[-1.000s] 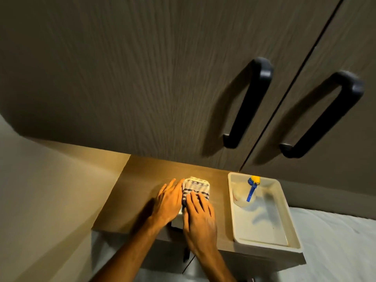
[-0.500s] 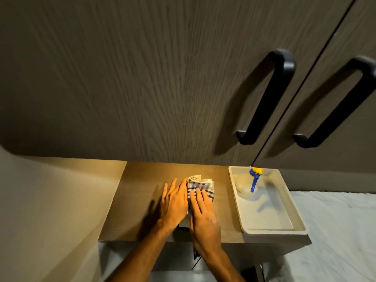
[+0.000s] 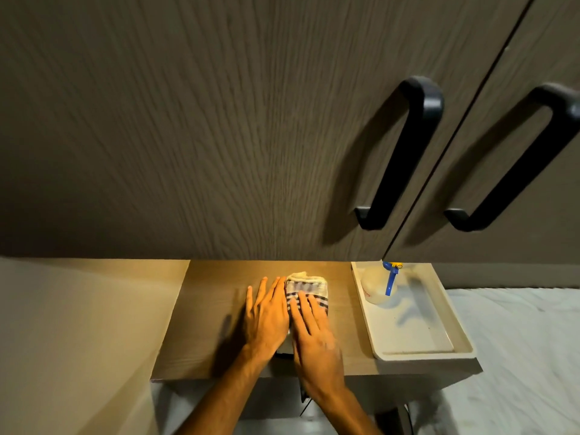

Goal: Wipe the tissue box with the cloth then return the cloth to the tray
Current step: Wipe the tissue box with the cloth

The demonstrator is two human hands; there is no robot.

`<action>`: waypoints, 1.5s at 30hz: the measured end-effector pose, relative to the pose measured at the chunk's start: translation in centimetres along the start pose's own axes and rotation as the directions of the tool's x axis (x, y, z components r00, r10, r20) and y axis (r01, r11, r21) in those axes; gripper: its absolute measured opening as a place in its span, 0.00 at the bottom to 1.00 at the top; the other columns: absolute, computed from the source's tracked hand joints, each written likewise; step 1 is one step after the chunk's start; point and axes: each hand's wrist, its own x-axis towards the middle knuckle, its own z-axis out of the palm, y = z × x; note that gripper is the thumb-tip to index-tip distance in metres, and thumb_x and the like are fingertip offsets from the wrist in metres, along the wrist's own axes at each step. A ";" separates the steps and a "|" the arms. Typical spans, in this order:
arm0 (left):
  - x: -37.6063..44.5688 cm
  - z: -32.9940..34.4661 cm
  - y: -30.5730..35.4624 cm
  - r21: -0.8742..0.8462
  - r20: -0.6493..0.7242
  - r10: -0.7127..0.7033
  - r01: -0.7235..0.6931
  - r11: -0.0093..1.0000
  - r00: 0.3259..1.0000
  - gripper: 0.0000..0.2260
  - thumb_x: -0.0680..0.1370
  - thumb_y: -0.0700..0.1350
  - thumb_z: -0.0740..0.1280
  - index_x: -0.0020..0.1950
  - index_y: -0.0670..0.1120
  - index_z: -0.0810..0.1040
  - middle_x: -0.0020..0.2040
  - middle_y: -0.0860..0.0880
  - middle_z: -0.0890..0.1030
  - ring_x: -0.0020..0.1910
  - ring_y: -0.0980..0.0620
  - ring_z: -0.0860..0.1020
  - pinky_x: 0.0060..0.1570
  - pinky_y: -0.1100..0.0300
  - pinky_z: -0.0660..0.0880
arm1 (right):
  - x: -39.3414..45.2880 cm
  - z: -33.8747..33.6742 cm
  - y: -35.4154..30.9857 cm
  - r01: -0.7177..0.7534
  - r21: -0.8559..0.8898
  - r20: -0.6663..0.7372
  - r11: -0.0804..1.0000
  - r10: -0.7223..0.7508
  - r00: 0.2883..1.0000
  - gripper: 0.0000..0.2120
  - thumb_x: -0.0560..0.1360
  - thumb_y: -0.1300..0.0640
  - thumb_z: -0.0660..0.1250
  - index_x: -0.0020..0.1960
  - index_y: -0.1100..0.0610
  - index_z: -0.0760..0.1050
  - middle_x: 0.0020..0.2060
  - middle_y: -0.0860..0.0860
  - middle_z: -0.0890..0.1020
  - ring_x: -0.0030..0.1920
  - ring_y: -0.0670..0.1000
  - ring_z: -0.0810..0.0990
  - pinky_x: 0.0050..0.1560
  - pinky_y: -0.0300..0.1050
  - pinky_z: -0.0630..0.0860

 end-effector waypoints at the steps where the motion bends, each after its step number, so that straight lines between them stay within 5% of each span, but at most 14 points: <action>1: 0.0 0.0 0.0 -0.008 -0.010 -0.004 0.004 1.000 1.000 0.26 0.81 0.52 0.57 0.79 0.49 0.57 0.80 0.49 0.62 0.80 0.46 0.54 0.78 0.42 0.45 | 1.3 -0.2 0.2 0.020 0.003 0.027 1.000 -0.020 0.999 0.25 0.84 0.44 0.50 0.80 0.47 0.57 0.80 0.44 0.58 0.81 0.48 0.53 0.79 0.48 0.57; 4: 0.0 0.0 0.1 0.013 -0.016 0.001 -0.001 1.000 1.000 0.23 0.83 0.50 0.53 0.78 0.50 0.58 0.79 0.49 0.63 0.80 0.46 0.55 0.78 0.42 0.47 | 5.7 -1.1 1.2 0.010 0.032 0.106 0.999 -0.013 0.994 0.25 0.85 0.47 0.52 0.80 0.48 0.55 0.81 0.46 0.56 0.81 0.47 0.51 0.82 0.48 0.54; 7: 0.1 0.2 0.2 -0.015 -0.035 -0.036 0.035 0.999 0.999 0.22 0.84 0.52 0.50 0.78 0.52 0.59 0.79 0.50 0.65 0.80 0.47 0.57 0.78 0.42 0.48 | 7.0 -1.8 1.6 -0.216 0.281 0.133 0.935 0.185 0.974 0.26 0.85 0.49 0.53 0.81 0.49 0.51 0.82 0.48 0.55 0.82 0.49 0.52 0.81 0.46 0.53; 9: 0.2 0.3 0.2 -0.052 -0.045 -0.057 0.055 0.997 0.997 0.22 0.84 0.53 0.50 0.78 0.52 0.60 0.78 0.50 0.66 0.79 0.47 0.58 0.78 0.42 0.48 | 5.4 -1.7 1.3 -0.322 0.443 0.125 0.837 0.298 0.946 0.28 0.85 0.49 0.54 0.82 0.49 0.50 0.81 0.46 0.57 0.80 0.45 0.57 0.77 0.38 0.60; 11: 0.2 0.5 0.0 -0.036 -0.027 -0.052 0.051 0.998 0.998 0.23 0.83 0.53 0.51 0.78 0.52 0.59 0.78 0.49 0.65 0.79 0.46 0.57 0.78 0.41 0.48 | 2.4 -1.3 0.6 -0.342 0.404 0.118 0.848 0.323 0.939 0.28 0.84 0.49 0.57 0.81 0.49 0.52 0.80 0.45 0.59 0.79 0.45 0.60 0.71 0.26 0.57; 14: 0.0 0.5 -0.1 -0.016 0.003 -0.013 0.013 1.000 1.000 0.27 0.81 0.56 0.57 0.79 0.50 0.58 0.79 0.48 0.63 0.80 0.44 0.56 0.77 0.41 0.46 | -0.3 -0.6 -0.2 -0.122 0.173 0.068 0.977 0.111 0.991 0.27 0.83 0.43 0.52 0.80 0.47 0.56 0.80 0.42 0.57 0.81 0.45 0.51 0.79 0.39 0.48; 18: 0.0 0.2 -0.3 -0.006 0.011 -0.002 0.002 1.000 1.000 0.24 0.82 0.52 0.55 0.79 0.51 0.58 0.79 0.50 0.63 0.80 0.47 0.53 0.78 0.42 0.46 | 4.5 -1.4 1.0 -0.024 0.154 0.135 0.988 0.002 0.991 0.25 0.84 0.45 0.53 0.80 0.45 0.56 0.80 0.42 0.56 0.81 0.43 0.50 0.82 0.45 0.53; 23: -0.1 -0.1 0.5 -0.051 -0.031 -0.074 0.073 0.996 0.997 0.22 0.84 0.54 0.49 0.79 0.54 0.57 0.78 0.52 0.65 0.80 0.48 0.56 0.78 0.41 0.47 | 6.2 -2.0 2.1 -0.303 0.474 0.160 0.827 0.258 0.953 0.27 0.85 0.50 0.54 0.81 0.46 0.51 0.81 0.46 0.58 0.80 0.51 0.59 0.79 0.50 0.60; 25: -0.1 0.1 0.5 -0.066 -0.039 -0.091 0.088 0.994 0.995 0.22 0.84 0.54 0.49 0.78 0.55 0.58 0.78 0.52 0.66 0.80 0.47 0.56 0.78 0.41 0.47 | 3.0 -1.4 1.6 -0.357 0.532 0.130 0.768 0.342 0.931 0.27 0.84 0.52 0.58 0.80 0.45 0.53 0.79 0.47 0.64 0.77 0.49 0.66 0.73 0.35 0.66; 27: 0.0 0.2 0.3 -0.061 -0.018 -0.070 0.069 0.996 0.997 0.23 0.83 0.53 0.53 0.79 0.54 0.58 0.78 0.51 0.66 0.80 0.46 0.57 0.78 0.40 0.48 | -0.5 -0.7 0.9 -0.269 0.360 0.062 0.893 0.265 0.962 0.28 0.83 0.54 0.60 0.80 0.46 0.54 0.79 0.46 0.60 0.80 0.42 0.56 0.75 0.29 0.57; 30: 0.2 0.4 0.0 -0.015 0.029 -0.003 0.004 1.000 1.000 0.28 0.80 0.52 0.60 0.79 0.51 0.56 0.79 0.50 0.63 0.80 0.45 0.55 0.77 0.41 0.47 | 0.1 -0.4 0.9 -0.035 0.071 0.003 0.997 0.035 0.999 0.27 0.83 0.51 0.58 0.80 0.46 0.56 0.80 0.43 0.56 0.81 0.46 0.49 0.78 0.45 0.52; 34: 0.5 0.5 -0.4 0.041 0.044 0.014 -0.016 0.999 0.999 0.24 0.83 0.53 0.51 0.79 0.50 0.57 0.79 0.48 0.63 0.80 0.47 0.54 0.78 0.43 0.45 | 6.4 -1.9 2.3 0.006 0.115 0.168 0.993 -0.025 0.985 0.25 0.85 0.49 0.54 0.80 0.48 0.55 0.81 0.46 0.55 0.82 0.48 0.50 0.81 0.49 0.56; 40: 0.3 -0.1 0.4 0.025 -0.013 -0.041 0.041 0.999 0.999 0.23 0.83 0.54 0.49 0.79 0.54 0.56 0.79 0.51 0.63 0.80 0.46 0.55 0.79 0.41 0.46 | 4.1 -1.6 1.3 -0.368 0.536 0.133 0.760 0.354 0.926 0.28 0.83 0.47 0.57 0.80 0.51 0.55 0.78 0.50 0.64 0.78 0.51 0.65 0.75 0.44 0.66; 45: 0.4 0.3 0.1 0.063 0.037 0.011 -0.013 0.998 0.999 0.30 0.80 0.59 0.58 0.80 0.53 0.54 0.80 0.51 0.59 0.81 0.45 0.51 0.77 0.41 0.42 | 0.2 -0.5 0.1 -0.125 0.207 0.029 0.970 0.122 0.992 0.27 0.84 0.43 0.47 0.80 0.51 0.54 0.79 0.49 0.62 0.81 0.52 0.57 0.79 0.47 0.53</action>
